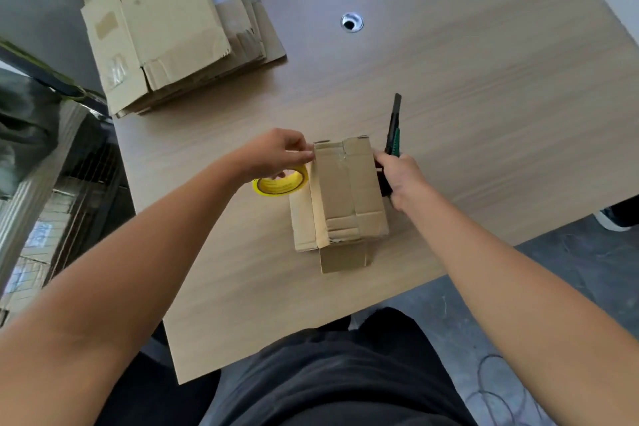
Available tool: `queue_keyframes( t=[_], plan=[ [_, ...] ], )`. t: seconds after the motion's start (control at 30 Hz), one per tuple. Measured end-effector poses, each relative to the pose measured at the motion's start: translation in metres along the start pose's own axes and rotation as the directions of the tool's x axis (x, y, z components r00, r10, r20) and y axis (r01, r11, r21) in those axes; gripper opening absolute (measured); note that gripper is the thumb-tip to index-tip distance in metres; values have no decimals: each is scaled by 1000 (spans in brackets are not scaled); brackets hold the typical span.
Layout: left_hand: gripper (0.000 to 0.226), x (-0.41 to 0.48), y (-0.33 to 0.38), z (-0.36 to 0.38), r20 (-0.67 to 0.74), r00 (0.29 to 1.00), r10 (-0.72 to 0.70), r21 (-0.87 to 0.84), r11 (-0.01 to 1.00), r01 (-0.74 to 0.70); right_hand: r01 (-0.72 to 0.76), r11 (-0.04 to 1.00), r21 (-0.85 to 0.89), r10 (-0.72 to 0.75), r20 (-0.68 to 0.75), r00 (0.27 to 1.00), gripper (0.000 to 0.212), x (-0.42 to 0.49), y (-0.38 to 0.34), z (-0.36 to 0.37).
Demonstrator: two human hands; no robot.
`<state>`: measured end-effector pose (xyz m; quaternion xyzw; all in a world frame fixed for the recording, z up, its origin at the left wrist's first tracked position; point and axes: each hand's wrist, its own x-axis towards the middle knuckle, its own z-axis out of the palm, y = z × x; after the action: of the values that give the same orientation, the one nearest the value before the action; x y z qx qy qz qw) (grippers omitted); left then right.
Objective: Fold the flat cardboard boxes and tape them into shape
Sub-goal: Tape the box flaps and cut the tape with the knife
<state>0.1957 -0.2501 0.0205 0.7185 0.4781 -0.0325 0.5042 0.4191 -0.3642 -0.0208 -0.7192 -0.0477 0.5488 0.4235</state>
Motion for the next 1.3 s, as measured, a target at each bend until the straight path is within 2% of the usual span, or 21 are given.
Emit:
queue_keyframes(
  t=[0.07, 0.13, 0.2, 0.27, 0.3, 0.37, 0.47, 0.53, 0.67, 0.8, 0.9, 1.03, 1.13, 1.2, 1.3],
  plan=[
    [16, 0, -10, 6, -3, 1000, -22, -79, 997, 22, -29, 995, -92, 29, -1, 1000, 31, 4, 3, 1],
    [19, -3, -17, 13, -17, 999, -46, -136, 990, 43, -17, 977, -215, 20, 10, 1000, 27, 0, 3, -1],
    [18, -6, -21, 20, -25, 997, -71, -174, 983, 65, 118, 905, -409, -146, -38, 989, 23, -9, -2, -7],
    [18, -7, -24, 26, -50, 994, -95, -204, 975, 83, 279, 774, -569, -398, -95, 912, 23, -26, -11, -13],
    [17, -7, -25, 29, -67, 992, -104, -213, 973, 87, 342, 711, -615, -477, -64, 876, 24, -39, -16, -12],
    [16, -7, -23, 34, -91, 990, -110, -236, 968, 85, 450, 580, -679, -525, 111, 844, 28, -64, -20, 3],
    [19, -9, -18, 39, -139, 984, -114, -250, 965, 77, 494, 329, -805, -403, 353, 844, 38, -89, -6, 27],
    [19, -12, -15, 41, -178, 978, -110, -231, 971, 67, 447, 226, -866, -343, 359, 868, 55, -100, 3, 36],
    [20, -24, -18, 41, -164, 983, -84, -133, 989, 62, 400, 194, -896, -308, 331, 892, 60, -111, 14, 41],
    [30, -40, -39, 36, -183, 979, -85, -251, 967, 37, 385, 153, -910, -289, 331, 898, 64, -113, 13, 49],
    [25, -50, -53, 31, -178, 983, -42, -247, 969, -3, 394, 87, -915, -261, 360, 895, 65, -112, 14, 52],
    [29, -45, -50, 22, -226, 966, -129, 74, 986, 149, 388, 12, -922, -249, 373, 894, 64, -111, 21, 57],
    [10, -44, -43, 18, -190, 975, -112, 79, 988, 129, 362, -46, -931, -243, 362, 900, 65, -109, 23, 61],
    [11, -47, -40, 21, -179, 978, -106, 91, 988, 124, 343, -73, -936, -224, 351, 909, 65, -109, 24, 64],
    [13, -56, -32, 27, -247, 969, -23, 249, 965, 86, 310, -88, -946, -170, 321, 932, 60, -108, 25, 68]
  ],
)
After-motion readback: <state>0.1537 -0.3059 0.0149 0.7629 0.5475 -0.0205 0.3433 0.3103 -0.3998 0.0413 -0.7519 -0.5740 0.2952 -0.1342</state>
